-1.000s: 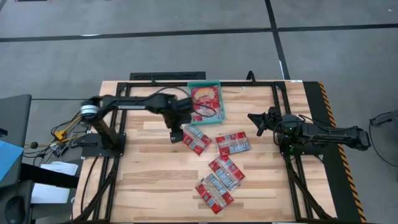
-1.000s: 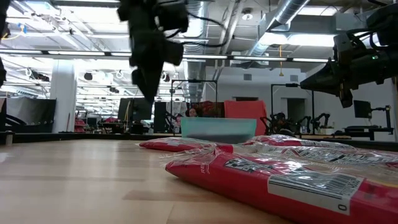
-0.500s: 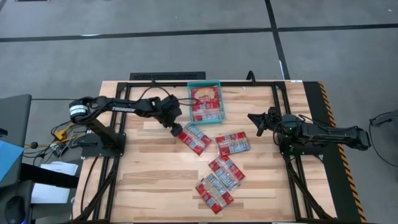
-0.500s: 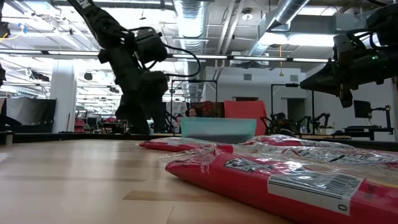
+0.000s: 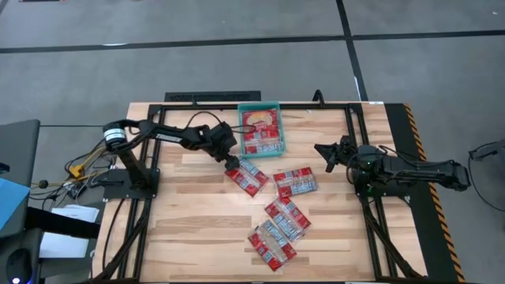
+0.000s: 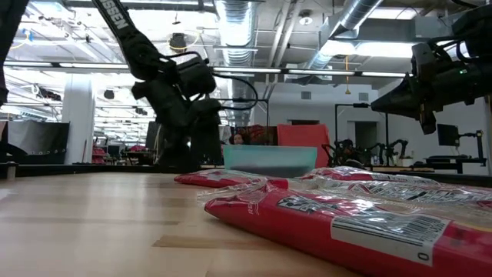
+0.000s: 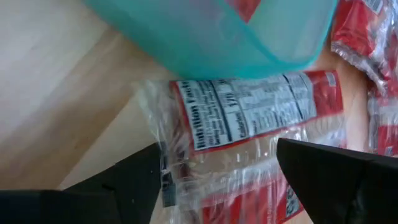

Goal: Sort popcorn bags into baskets
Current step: Put the red popcorn bag into the green bin

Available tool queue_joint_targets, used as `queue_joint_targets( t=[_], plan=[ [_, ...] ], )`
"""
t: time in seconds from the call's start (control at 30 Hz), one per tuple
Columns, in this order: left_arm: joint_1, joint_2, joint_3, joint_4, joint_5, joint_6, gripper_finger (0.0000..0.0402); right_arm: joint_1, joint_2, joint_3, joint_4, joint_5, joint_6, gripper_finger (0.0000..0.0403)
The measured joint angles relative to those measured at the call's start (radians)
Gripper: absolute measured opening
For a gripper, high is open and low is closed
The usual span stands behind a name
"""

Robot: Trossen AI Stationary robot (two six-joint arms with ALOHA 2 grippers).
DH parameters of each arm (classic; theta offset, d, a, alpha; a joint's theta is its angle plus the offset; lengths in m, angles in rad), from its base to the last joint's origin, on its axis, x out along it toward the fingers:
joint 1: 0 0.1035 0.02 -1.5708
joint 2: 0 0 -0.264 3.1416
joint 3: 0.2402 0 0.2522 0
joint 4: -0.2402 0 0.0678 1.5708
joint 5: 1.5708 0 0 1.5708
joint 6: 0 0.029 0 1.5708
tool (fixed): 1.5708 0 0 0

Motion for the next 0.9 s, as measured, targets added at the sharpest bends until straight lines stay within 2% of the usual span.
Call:
queue_joint_targets(
  t=[0.1, 0.2, 0.53, 0.73, 0.9],
  plan=[
    [-0.007, 0.031, 0.002, 0.005, 0.013, -0.025, 0.0283, 0.0, 0.001, 0.0, 0.001, -0.001, 0.002, 0.0054],
    [-0.009, 0.042, 0.003, 0.0, 0.018, -0.053, 0.024, 0.0, 0.001, 0.0, 0.0, -0.002, 0.008, 0.0054],
    [-0.019, 0.05, -0.003, -0.046, 0.078, -0.052, 0.0022, 0.0, 0.001, 0.0, 0.0, -0.003, 0.007, 0.0054],
    [-0.021, 0.038, -0.005, -0.048, 0.128, -0.161, 0.0003, 0.0, 0.001, 0.0, -0.001, -0.003, 0.007, 0.0054],
    [-0.034, -0.043, -0.01, -0.068, 0.177, -0.272, 0.0, 0.0, 0.001, 0.0, -0.002, -0.003, 0.006, 0.0054]
  ],
)
